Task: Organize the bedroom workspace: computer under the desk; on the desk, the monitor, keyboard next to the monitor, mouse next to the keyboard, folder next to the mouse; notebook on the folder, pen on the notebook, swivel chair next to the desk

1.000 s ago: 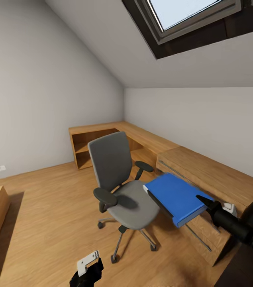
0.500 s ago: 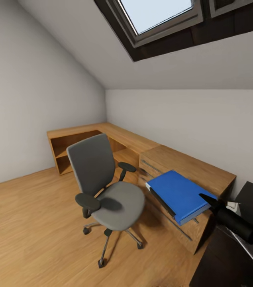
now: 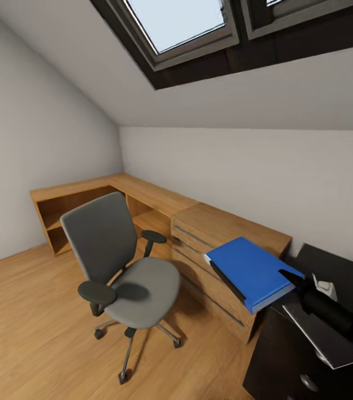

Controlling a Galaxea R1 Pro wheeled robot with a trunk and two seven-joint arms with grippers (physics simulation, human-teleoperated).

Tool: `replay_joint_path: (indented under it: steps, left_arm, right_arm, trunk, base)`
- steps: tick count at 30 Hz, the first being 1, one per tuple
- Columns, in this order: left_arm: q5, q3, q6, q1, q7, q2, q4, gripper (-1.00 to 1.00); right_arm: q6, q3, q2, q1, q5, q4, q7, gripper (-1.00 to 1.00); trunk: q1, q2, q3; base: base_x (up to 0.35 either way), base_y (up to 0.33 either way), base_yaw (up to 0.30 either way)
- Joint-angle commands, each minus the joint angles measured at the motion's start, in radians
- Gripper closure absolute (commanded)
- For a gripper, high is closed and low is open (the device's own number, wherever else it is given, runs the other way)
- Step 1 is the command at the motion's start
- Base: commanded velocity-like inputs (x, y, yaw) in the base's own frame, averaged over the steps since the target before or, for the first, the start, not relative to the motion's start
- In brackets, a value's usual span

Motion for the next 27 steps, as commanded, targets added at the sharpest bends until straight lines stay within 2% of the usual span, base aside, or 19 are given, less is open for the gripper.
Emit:
replay_joint_path:
  steps: [1, 5, 10, 13, 17, 22, 27]
  left_arm:
    - [0.007, -0.006, 0.002, 0.0, 0.006, 0.002, -0.001, -1.0]
    - [0.013, -0.002, -0.001, -0.001, 0.007, 0.003, 0.001, -1.0]
    - [0.07, 0.042, -0.008, -0.001, 0.006, 0.004, 0.002, -1.0]
    - [0.087, 0.057, -0.01, -0.001, 0.006, 0.003, 0.001, -1.0]
    - [0.089, 0.059, -0.01, -0.001, 0.005, 0.002, 0.001, -1.0]
    - [0.091, 0.06, -0.007, -0.001, 0.005, 0.002, 0.002, -1.0]
    - [0.094, 0.061, -0.002, -0.001, 0.006, 0.003, 0.002, -1.0]
  right_arm:
    - [0.004, -0.001, 0.0, -0.001, -0.003, 0.001, -0.002, 1.0]
    - [0.003, -0.003, 0.0, -0.001, -0.003, 0.003, -0.001, 1.0]
    - [0.002, -0.004, 0.0, -0.001, -0.003, 0.027, -0.001, 1.0]
    - [-0.006, -0.004, 0.0, -0.001, -0.003, 0.036, -0.001, 1.0]
    - [-0.013, -0.007, -0.001, -0.001, -0.002, 0.039, 0.0, 1.0]
    - [-0.016, -0.036, 0.0, -0.001, -0.002, 0.04, 0.0, 1.0]
    - [-0.017, -0.042, 0.0, -0.001, -0.001, 0.041, -0.001, 1.0]
  trunk:
    - [-0.004, 0.007, 0.002]
    - [-0.019, 0.035, 0.016]
    - [-0.038, 0.07, 0.034]
    - [-0.05, 0.091, 0.044]
    - [-0.065, 0.119, 0.058]
    - [-0.084, 0.154, 0.075]
    - [-0.104, 0.189, 0.093]
  base:
    - [0.0, 0.0, -0.293]
    - [0.0, 0.0, -0.293]
    - [0.0, 0.0, -0.293]
    - [0.0, 0.0, -0.293]
    - [0.0, 0.0, -0.293]
    - [0.0, 0.0, -0.293]
    - [0.0, 0.0, -0.293]
